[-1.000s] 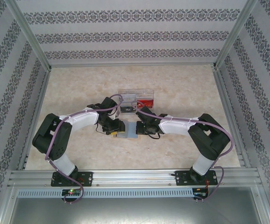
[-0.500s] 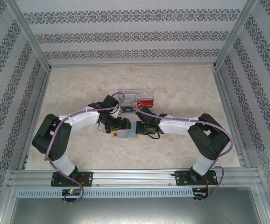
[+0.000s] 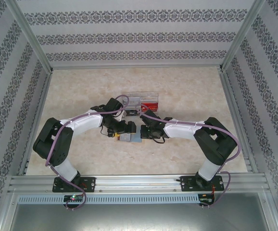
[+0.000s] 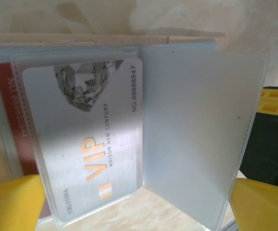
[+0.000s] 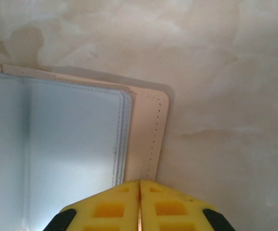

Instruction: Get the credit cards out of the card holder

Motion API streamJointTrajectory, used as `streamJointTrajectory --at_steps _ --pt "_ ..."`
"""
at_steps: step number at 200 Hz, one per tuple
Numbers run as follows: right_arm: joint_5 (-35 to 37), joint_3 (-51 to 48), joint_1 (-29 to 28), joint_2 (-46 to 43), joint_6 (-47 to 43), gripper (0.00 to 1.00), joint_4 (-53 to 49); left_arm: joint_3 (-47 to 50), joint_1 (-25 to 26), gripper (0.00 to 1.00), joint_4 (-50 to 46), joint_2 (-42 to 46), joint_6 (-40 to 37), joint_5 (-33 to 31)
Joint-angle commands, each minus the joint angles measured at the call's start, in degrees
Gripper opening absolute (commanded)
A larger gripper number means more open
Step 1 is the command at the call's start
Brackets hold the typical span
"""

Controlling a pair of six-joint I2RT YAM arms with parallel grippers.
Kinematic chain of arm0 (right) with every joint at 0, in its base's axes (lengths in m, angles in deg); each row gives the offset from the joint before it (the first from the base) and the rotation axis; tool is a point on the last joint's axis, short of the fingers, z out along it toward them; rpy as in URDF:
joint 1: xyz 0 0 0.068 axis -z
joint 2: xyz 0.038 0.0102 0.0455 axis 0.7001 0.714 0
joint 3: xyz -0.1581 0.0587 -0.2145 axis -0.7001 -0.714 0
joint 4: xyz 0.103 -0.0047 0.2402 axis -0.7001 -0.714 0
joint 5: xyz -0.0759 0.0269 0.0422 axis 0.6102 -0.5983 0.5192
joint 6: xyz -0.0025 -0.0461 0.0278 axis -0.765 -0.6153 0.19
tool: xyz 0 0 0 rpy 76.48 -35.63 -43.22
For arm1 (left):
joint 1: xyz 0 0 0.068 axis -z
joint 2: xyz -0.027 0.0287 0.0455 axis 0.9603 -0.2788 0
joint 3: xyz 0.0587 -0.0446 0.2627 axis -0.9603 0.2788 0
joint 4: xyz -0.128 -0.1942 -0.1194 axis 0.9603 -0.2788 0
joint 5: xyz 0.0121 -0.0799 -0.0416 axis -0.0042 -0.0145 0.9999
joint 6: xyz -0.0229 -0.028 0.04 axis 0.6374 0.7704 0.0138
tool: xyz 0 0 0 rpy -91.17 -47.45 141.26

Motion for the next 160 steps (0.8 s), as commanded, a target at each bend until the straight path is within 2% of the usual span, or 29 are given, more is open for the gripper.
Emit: streamJointTrajectory --at_steps 1,64,84,107,128,143,160 --pt "2.02 0.68 1.26 -2.64 -0.87 0.13 -2.98 -2.51 0.33 0.99 -2.89 2.13 -1.98 -1.55" --pt "1.96 3.95 2.00 -4.75 -2.45 0.15 -4.84 -3.98 -1.79 1.00 -5.27 3.81 -3.87 -1.26" --pt "0.50 4.91 1.86 -4.57 -2.33 0.14 -4.33 -3.16 -2.30 0.93 -5.21 3.65 -4.35 -1.65" --pt "-2.21 5.63 1.34 -3.84 -1.02 0.14 -2.15 -1.54 -3.91 0.73 -5.28 3.32 -4.74 -3.23" --pt "-5.65 5.77 1.00 -2.15 1.51 0.13 1.04 -0.30 -5.57 0.44 -5.03 2.11 -5.07 -2.96" --pt "-8.08 6.03 0.74 -0.77 3.24 0.13 3.50 0.30 -5.91 0.28 -4.62 1.24 -5.42 -2.85" --pt "-10.14 6.27 0.55 0.78 4.84 0.13 5.55 0.68 -5.86 0.17 -3.79 0.12 -5.21 -2.20"
